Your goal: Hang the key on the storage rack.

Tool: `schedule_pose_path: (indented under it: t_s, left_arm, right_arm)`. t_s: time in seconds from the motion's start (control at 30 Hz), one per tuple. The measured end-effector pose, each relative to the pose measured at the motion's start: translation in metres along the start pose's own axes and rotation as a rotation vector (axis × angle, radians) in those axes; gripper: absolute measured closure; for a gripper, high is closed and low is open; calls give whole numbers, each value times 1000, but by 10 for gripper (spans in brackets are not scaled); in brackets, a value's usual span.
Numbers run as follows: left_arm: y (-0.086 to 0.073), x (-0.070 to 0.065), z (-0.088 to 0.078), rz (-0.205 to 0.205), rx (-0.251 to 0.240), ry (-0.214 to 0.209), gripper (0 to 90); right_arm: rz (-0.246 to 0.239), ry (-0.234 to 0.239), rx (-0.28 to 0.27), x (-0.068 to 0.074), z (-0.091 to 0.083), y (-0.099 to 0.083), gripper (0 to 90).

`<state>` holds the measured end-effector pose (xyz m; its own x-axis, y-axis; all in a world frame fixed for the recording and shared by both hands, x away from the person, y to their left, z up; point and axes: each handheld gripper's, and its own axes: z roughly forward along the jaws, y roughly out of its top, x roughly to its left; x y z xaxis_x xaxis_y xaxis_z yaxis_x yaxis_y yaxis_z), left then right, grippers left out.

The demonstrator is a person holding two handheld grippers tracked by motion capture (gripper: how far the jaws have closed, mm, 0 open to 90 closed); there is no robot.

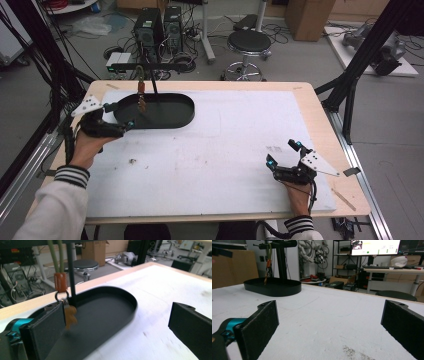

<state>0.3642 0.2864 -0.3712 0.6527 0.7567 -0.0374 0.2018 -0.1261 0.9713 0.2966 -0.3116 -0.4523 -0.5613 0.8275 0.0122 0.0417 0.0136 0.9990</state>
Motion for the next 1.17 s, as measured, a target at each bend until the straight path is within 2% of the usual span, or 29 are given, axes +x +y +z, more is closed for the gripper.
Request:
schedule_pose_path:
  t_s: [0.03, 0.1, 0.17, 0.33, 0.43, 0.57, 0.63, 0.7, 0.8, 0.93, 1.17]
  left_arm:
    - [-5, -4, -6, 2, -4, -4, 17]
    - [-16, -12, -20, 18, -41, 6, 17]
    - [-25, -17, -31, 2, -91, 24, 17]
    - [-48, -25, -50, -43, -137, 37, 17]
    - [-63, -30, -54, -44, -118, 30, 17]
    - [-78, -40, -57, -35, -134, 30, 17]
    - [-85, -43, -59, -31, -168, 21, 17]
    - [-89, -45, -59, -38, -179, 26, 17]
    - [-98, -46, -57, -55, -163, 22, 17]
    - [-100, -50, -60, -34, -206, 71, 17]
    - [-101, -54, -61, -3, -215, 111, 17]
  right_arm:
    - [3, 2, 1, 0, 0, 0, 4]
    - [10, 0, 2, 0, 0, 0, 4]
    - [9, 1, 1, 0, 0, 0, 4]
    - [6, 2, 2, 0, 0, 0, 3]
    - [-2, 5, -1, 0, 0, 0, 4]
    - [-1, 4, -1, 0, 0, 0, 4]
    - [2, 4, -1, 0, 0, 0, 4]
    - [1, 3, -1, 0, 0, 0, 4]
    - [-1, 3, 1, 0, 0, 0, 4]
    - [2, 3, 4, 0, 0, 0, 4]
    - [5, 7, 19, 0, 1, 0, 4]
